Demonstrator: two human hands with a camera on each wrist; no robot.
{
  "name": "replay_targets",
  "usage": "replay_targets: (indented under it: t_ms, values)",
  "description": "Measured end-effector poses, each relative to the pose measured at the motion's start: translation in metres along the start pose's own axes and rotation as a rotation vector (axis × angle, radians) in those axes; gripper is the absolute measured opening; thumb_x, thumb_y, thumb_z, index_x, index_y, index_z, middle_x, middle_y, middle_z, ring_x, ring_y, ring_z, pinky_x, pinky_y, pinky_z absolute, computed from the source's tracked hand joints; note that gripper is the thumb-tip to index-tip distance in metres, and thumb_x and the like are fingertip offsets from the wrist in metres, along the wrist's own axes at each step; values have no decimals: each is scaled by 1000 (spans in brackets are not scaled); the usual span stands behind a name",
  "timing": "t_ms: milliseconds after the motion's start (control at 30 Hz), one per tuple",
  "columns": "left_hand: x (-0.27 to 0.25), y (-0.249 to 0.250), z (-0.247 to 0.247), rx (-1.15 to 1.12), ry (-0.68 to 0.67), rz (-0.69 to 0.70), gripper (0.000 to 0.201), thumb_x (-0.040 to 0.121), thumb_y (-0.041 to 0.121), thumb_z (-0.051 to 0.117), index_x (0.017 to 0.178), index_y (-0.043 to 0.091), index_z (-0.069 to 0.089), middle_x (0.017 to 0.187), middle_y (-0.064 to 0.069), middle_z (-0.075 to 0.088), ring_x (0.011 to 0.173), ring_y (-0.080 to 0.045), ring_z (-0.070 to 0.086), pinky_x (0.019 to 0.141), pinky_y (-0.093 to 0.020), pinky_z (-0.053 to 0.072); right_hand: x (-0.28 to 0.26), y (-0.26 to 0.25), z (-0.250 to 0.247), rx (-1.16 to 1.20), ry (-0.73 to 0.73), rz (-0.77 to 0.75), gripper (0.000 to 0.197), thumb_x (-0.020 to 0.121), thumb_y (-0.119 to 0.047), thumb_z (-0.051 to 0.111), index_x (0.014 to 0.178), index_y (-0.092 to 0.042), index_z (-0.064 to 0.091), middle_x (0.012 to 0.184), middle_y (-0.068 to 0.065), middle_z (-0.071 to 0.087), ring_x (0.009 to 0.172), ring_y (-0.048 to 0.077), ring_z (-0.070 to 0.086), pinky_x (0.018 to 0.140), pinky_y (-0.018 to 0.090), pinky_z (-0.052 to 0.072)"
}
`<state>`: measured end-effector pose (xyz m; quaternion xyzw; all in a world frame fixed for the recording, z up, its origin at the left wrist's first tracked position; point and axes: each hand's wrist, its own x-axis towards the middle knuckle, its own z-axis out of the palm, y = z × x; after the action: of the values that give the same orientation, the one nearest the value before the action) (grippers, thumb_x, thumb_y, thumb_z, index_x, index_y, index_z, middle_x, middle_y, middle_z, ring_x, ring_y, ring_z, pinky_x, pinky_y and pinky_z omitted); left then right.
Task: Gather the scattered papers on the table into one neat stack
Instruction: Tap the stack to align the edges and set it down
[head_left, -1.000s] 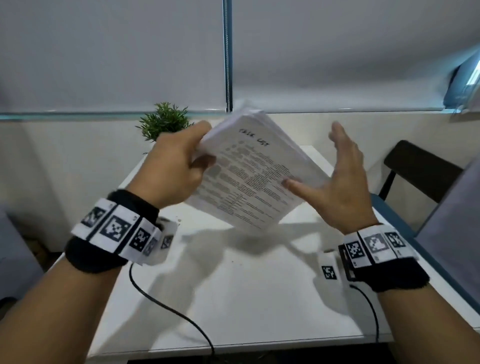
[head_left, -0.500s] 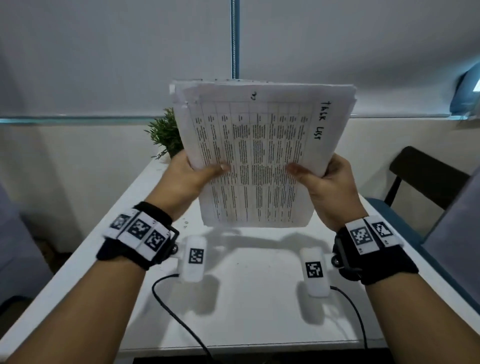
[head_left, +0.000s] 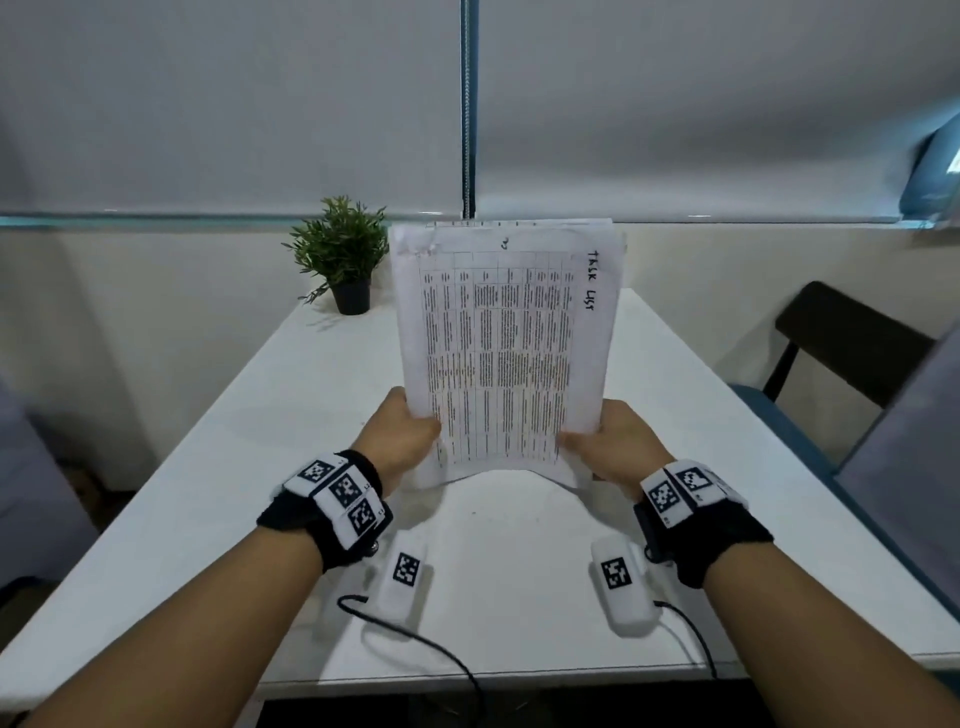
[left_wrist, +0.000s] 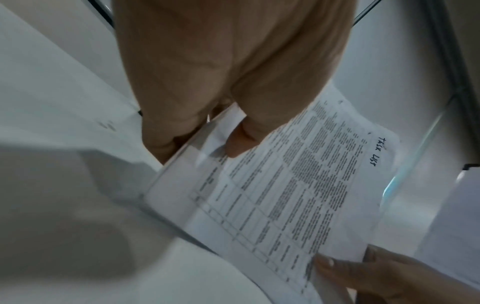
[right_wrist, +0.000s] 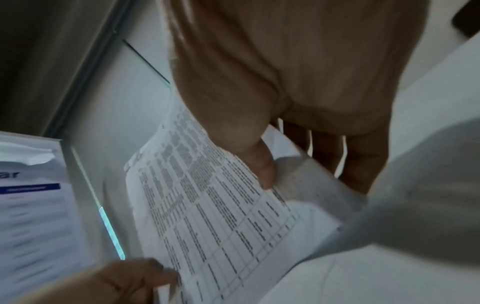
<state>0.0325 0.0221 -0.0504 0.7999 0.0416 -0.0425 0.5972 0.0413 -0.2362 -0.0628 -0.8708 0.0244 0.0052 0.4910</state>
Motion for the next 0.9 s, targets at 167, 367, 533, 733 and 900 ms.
replay_targets:
  t_ms: [167, 367, 533, 733, 900]
  values:
    - [12, -7, -22, 191, 68, -166, 50, 70, 15, 75, 117, 16, 58, 115, -12, 73, 102, -32, 72, 94, -48, 59, 5, -7, -4, -56, -81, 172, 23, 88, -19, 78, 81, -12, 58, 64, 7, 60, 52, 22, 52, 43, 23, 39]
    - [4, -6, -26, 627, -44, -242, 77, 88, 23, 79, 152, 8, 40, 148, -10, 55, 124, -27, 58, 104, -32, 45, 0, -16, 3, -488, -220, 256, 42, 85, -29, 81, 56, -12, 55, 55, 4, 57, 39, 12, 47, 42, 20, 35]
    - [3, -6, -26, 782, -95, -161, 83, 87, 29, 77, 157, 24, 32, 150, -8, 53, 124, -27, 59, 96, -27, 45, -10, -20, -2, -495, -221, 283, 45, 85, -32, 80, 53, -12, 56, 41, -2, 56, 28, 8, 48, 31, 11, 30]
    - [11, 20, -32, 985, -78, -90, 68, 95, 37, 61, 156, 21, 35, 149, -13, 52, 123, -29, 57, 94, -30, 46, -10, -50, -17, -535, -80, 93, 67, 88, -45, 76, 138, -12, 45, 130, 12, 61, 105, 28, 60, 80, 32, 44]
    - [28, 42, -4, 1110, -103, 177, 57, 92, 41, 64, 145, 26, 50, 142, -13, 51, 130, -33, 50, 108, -42, 43, 6, -93, 0, -707, -276, -119, 58, 90, -47, 74, 138, -22, 55, 140, 2, 58, 117, 22, 57, 89, 31, 43]
